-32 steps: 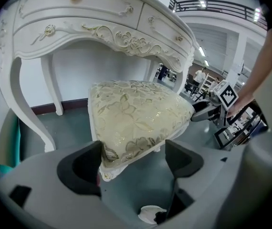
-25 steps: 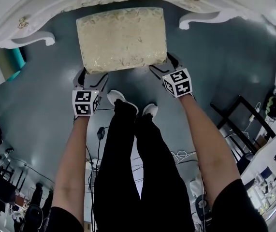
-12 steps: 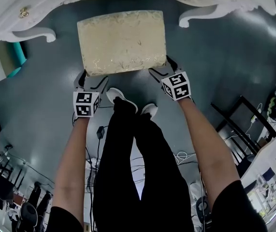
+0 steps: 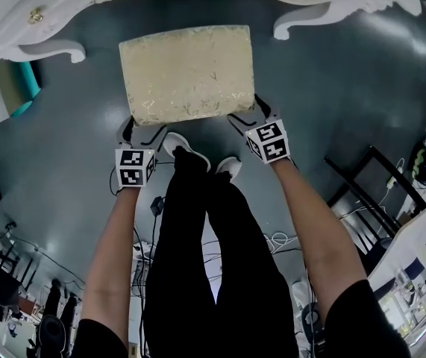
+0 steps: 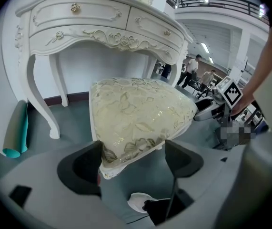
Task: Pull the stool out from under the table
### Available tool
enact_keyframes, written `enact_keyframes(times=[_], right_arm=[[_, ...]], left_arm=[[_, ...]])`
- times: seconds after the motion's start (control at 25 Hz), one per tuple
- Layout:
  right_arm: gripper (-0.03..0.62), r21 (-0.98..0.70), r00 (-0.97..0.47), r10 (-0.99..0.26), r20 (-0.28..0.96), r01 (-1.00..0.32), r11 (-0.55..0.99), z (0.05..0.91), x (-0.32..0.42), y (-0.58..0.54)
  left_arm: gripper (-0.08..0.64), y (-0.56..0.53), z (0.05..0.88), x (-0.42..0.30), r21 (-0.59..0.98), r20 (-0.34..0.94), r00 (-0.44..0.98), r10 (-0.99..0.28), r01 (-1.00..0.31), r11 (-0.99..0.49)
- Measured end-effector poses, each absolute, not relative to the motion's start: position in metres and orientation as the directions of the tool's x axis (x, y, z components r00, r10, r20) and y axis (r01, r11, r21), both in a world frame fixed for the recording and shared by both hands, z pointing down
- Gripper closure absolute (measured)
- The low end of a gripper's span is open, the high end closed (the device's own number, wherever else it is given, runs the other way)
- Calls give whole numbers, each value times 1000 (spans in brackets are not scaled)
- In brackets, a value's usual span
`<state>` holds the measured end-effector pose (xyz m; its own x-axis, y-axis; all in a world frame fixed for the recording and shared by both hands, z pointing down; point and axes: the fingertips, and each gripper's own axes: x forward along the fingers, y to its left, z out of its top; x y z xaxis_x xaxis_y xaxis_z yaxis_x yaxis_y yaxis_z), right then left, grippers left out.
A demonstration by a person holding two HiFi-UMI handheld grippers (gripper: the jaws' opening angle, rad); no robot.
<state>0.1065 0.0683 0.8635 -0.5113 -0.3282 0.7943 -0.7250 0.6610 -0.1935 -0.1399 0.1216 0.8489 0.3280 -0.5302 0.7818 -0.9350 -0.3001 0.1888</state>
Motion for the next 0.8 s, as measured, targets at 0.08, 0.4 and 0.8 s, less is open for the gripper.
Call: enact_keyframes(times=[0.08,0.4,0.8], right_arm=[[189,-194,-510,-329,795,-727,658,863,108,71],[189,-192,-505,-321,801,-724,662,866,107,88],[189,-196,-514,-319,796,-718,668,867,113,115]], left_arm=[[143,125,849,-139,191,786,330,-523,-934,-303],[143,143,851,-139,193,797,324,-510,-936,-293],[143,174,853,-132,183,816,313,-487,-937,-297]])
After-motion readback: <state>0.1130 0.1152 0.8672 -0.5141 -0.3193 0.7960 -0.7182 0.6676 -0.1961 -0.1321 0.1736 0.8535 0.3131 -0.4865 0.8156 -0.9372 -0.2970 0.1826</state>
